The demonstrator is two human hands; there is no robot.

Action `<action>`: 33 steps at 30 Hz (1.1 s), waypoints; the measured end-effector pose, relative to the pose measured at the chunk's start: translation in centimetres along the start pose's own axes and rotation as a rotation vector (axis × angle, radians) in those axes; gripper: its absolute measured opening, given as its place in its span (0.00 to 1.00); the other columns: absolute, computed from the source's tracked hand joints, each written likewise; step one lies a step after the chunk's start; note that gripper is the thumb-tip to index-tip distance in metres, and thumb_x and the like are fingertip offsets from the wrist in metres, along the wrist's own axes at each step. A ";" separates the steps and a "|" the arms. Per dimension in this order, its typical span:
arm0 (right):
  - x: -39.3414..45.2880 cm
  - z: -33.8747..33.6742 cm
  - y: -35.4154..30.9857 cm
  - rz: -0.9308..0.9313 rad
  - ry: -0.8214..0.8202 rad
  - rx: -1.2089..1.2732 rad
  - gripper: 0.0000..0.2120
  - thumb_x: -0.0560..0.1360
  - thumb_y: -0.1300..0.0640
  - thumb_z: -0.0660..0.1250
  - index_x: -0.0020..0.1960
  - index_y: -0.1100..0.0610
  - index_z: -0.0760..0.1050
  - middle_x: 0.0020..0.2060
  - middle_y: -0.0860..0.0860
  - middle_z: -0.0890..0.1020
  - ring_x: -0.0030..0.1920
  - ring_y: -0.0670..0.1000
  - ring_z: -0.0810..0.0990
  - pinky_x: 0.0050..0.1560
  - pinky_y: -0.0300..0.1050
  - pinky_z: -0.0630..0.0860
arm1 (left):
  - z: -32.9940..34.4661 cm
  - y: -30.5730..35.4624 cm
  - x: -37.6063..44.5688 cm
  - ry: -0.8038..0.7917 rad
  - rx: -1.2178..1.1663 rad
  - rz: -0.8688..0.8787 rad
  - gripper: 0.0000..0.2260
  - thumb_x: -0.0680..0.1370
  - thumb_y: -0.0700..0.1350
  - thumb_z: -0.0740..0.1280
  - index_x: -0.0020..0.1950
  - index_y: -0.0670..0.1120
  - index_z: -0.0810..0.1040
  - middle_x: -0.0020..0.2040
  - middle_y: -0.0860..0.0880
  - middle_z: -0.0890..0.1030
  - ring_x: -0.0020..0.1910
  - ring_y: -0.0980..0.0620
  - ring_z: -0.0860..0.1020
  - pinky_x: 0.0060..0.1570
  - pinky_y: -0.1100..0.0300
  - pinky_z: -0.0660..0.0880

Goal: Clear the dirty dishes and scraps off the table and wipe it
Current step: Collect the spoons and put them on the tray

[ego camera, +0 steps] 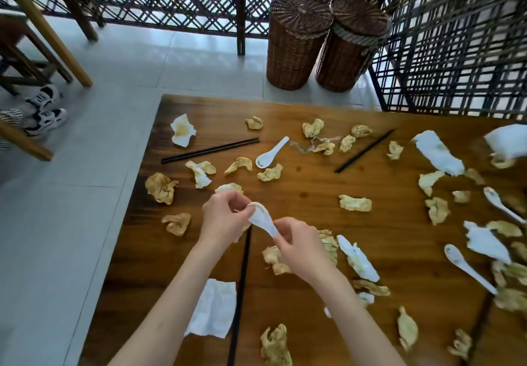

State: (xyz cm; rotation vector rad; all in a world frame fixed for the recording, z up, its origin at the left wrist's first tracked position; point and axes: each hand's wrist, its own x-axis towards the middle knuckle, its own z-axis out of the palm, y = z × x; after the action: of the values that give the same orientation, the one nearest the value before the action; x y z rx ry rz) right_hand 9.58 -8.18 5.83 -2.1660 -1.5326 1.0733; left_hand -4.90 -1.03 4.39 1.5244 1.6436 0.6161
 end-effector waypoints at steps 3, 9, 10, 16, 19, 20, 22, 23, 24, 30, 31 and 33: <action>1.2 -2.2 2.3 -0.004 0.013 0.013 0.11 0.77 0.56 0.64 0.59 0.50 0.76 0.50 0.44 0.81 0.41 0.39 0.75 0.36 0.28 0.70 | 2.7 1.9 0.4 0.002 -0.036 -0.016 0.08 0.70 0.47 0.74 0.35 0.56 0.77 0.34 0.59 0.78 0.35 0.63 0.77 0.30 0.73 0.68; 4.5 -6.1 6.4 0.003 0.007 0.004 0.09 0.75 0.57 0.68 0.55 0.53 0.78 0.45 0.46 0.81 0.39 0.44 0.79 0.40 0.36 0.79 | 7.4 5.2 1.7 0.007 -0.109 -0.061 0.06 0.70 0.46 0.75 0.37 0.53 0.80 0.35 0.55 0.81 0.37 0.58 0.80 0.34 0.68 0.74; 5.1 -6.6 7.1 -0.003 0.008 0.007 0.09 0.75 0.58 0.68 0.55 0.53 0.78 0.44 0.45 0.81 0.39 0.43 0.79 0.38 0.33 0.77 | 8.1 5.6 2.1 0.005 -0.108 -0.060 0.05 0.69 0.46 0.75 0.37 0.53 0.80 0.35 0.55 0.81 0.37 0.59 0.80 0.34 0.68 0.74; 9.3 -9.0 10.4 -0.003 0.063 -0.022 0.09 0.74 0.59 0.69 0.54 0.54 0.79 0.45 0.47 0.81 0.39 0.42 0.76 0.34 0.27 0.68 | 11.3 6.6 6.0 -0.094 -0.055 -0.066 0.07 0.68 0.48 0.76 0.43 0.55 0.81 0.40 0.59 0.81 0.40 0.60 0.80 0.35 0.71 0.74; 11.1 -10.1 11.7 0.014 0.091 -0.047 0.09 0.74 0.60 0.69 0.54 0.55 0.79 0.46 0.48 0.81 0.39 0.42 0.75 0.34 0.29 0.69 | 11.7 5.7 9.1 0.009 0.030 -0.142 0.11 0.68 0.52 0.76 0.47 0.52 0.81 0.41 0.59 0.80 0.41 0.61 0.78 0.36 0.70 0.72; 11.6 -10.4 12.0 0.020 0.097 -0.053 0.09 0.74 0.60 0.69 0.54 0.54 0.79 0.45 0.47 0.81 0.40 0.43 0.76 0.36 0.32 0.72 | 11.6 5.0 10.3 0.094 0.076 -0.175 0.12 0.69 0.52 0.75 0.48 0.50 0.81 0.42 0.57 0.80 0.40 0.60 0.77 0.37 0.68 0.72; 12.4 -10.8 12.8 0.041 0.112 -0.056 0.09 0.74 0.59 0.69 0.53 0.53 0.79 0.43 0.46 0.80 0.40 0.43 0.77 0.39 0.37 0.77 | 11.5 3.7 12.5 0.206 0.197 -0.231 0.13 0.72 0.51 0.73 0.53 0.46 0.81 0.46 0.51 0.82 0.42 0.56 0.77 0.41 0.62 0.75; 12.8 -10.9 13.1 0.050 0.118 -0.050 0.09 0.74 0.59 0.69 0.53 0.53 0.79 0.41 0.44 0.79 0.39 0.43 0.77 0.38 0.37 0.77 | 11.5 3.1 13.4 0.221 0.268 -0.254 0.14 0.73 0.50 0.71 0.55 0.44 0.80 0.49 0.48 0.82 0.45 0.53 0.78 0.44 0.58 0.76; 13.2 -11.0 13.4 0.056 0.119 -0.043 0.09 0.74 0.59 0.69 0.54 0.53 0.79 0.40 0.43 0.78 0.38 0.42 0.77 0.36 0.34 0.76 | 11.6 2.5 14.2 0.223 0.333 -0.272 0.14 0.74 0.49 0.70 0.56 0.43 0.80 0.50 0.47 0.82 0.47 0.51 0.78 0.47 0.56 0.78; 14.0 -10.9 14.4 0.070 0.134 -0.018 0.09 0.73 0.59 0.69 0.53 0.52 0.79 0.35 0.40 0.76 0.32 0.37 0.75 0.26 0.25 0.65 | 12.2 2.0 16.2 0.225 0.506 -0.353 0.13 0.74 0.47 0.70 0.55 0.42 0.79 0.50 0.44 0.80 0.49 0.47 0.78 0.43 0.55 0.78; 14.0 -10.9 14.4 0.072 0.138 -0.014 0.09 0.73 0.59 0.69 0.53 0.52 0.79 0.36 0.40 0.76 0.33 0.37 0.75 0.27 0.25 0.66 | 12.3 2.1 16.3 0.220 0.500 -0.367 0.12 0.74 0.46 0.71 0.55 0.42 0.79 0.49 0.44 0.80 0.48 0.47 0.78 0.42 0.55 0.78; 14.1 -10.9 14.5 0.075 0.147 -0.014 0.09 0.73 0.60 0.70 0.53 0.52 0.79 0.37 0.41 0.76 0.36 0.39 0.75 0.31 0.27 0.67 | 12.3 2.2 16.5 0.202 0.488 -0.382 0.11 0.74 0.45 0.71 0.54 0.42 0.79 0.49 0.44 0.80 0.48 0.46 0.79 0.41 0.54 0.78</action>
State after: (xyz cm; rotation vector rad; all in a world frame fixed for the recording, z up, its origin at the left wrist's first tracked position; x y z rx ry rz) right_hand 29.60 0.72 -1.18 -2.2731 -1.4094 0.9050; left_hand 6.99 13.36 -4.46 1.4416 2.2909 0.1673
